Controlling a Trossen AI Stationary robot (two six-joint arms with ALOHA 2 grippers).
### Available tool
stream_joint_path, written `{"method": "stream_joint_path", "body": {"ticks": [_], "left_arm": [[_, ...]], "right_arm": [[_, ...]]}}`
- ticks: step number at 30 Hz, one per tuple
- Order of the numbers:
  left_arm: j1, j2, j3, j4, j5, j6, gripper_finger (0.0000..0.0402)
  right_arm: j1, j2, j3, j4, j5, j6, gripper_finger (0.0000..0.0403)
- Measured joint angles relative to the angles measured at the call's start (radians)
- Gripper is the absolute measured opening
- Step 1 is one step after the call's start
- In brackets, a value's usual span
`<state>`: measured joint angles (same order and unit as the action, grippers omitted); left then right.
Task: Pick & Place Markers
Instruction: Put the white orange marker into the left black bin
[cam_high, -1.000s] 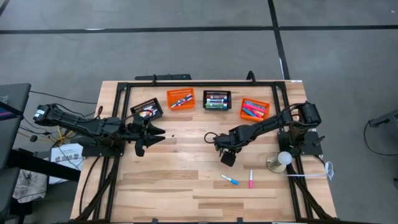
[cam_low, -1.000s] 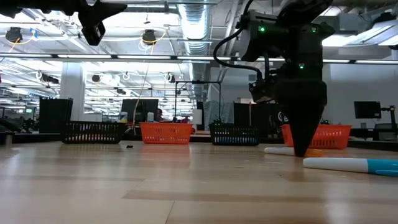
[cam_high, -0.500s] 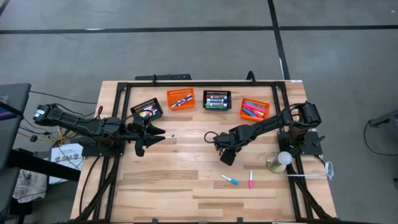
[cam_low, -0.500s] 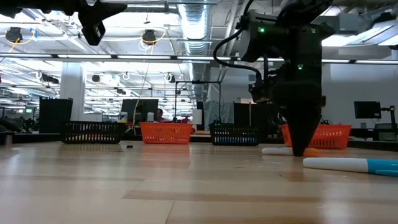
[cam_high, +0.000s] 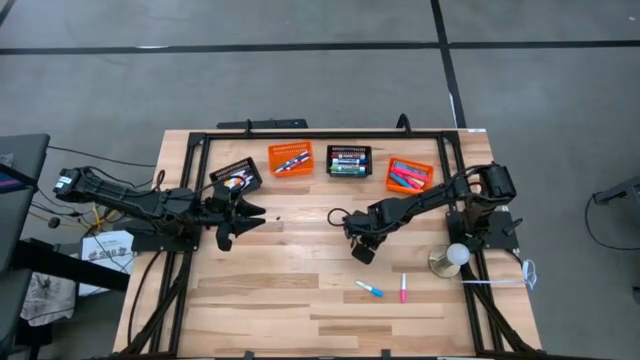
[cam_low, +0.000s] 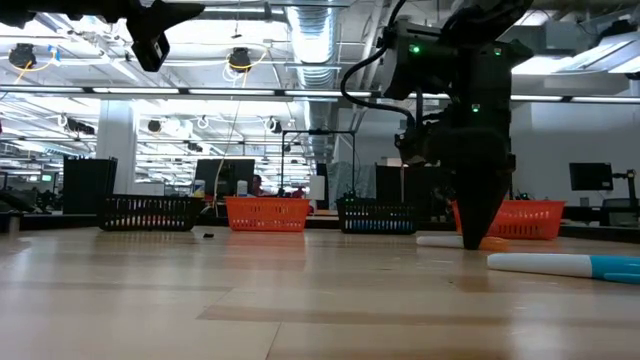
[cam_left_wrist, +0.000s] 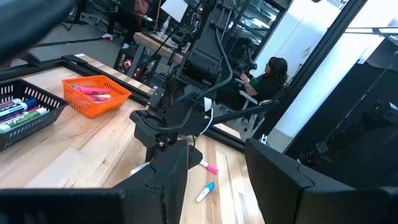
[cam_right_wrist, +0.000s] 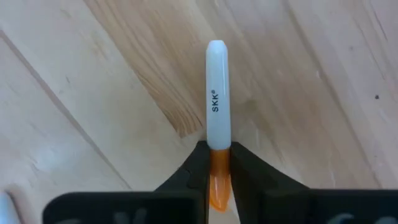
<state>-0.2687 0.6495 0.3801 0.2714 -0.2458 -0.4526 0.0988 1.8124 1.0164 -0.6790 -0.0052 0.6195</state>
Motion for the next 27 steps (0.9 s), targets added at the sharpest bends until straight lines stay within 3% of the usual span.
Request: {"method": "stream_joint_path", "body": {"ticks": [9,19,27], "left_arm": [[0.000,0.000,0.000,0.007,0.000,0.002,0.0159],[0.002,0.000,0.000,0.006,-0.001,0.011,0.0159],[0.002,0.000,0.000,0.002,-0.083,0.037,0.0159]], "right_arm": [[-0.070,-0.010,0.060,0.093,-0.024,-0.022,0.0040],[-0.165,-0.012,0.074,0.348,-0.214,-0.052,0.0032],[-0.193,-0.013,0.074,0.545,-0.378,-0.014,0.0029]]}}
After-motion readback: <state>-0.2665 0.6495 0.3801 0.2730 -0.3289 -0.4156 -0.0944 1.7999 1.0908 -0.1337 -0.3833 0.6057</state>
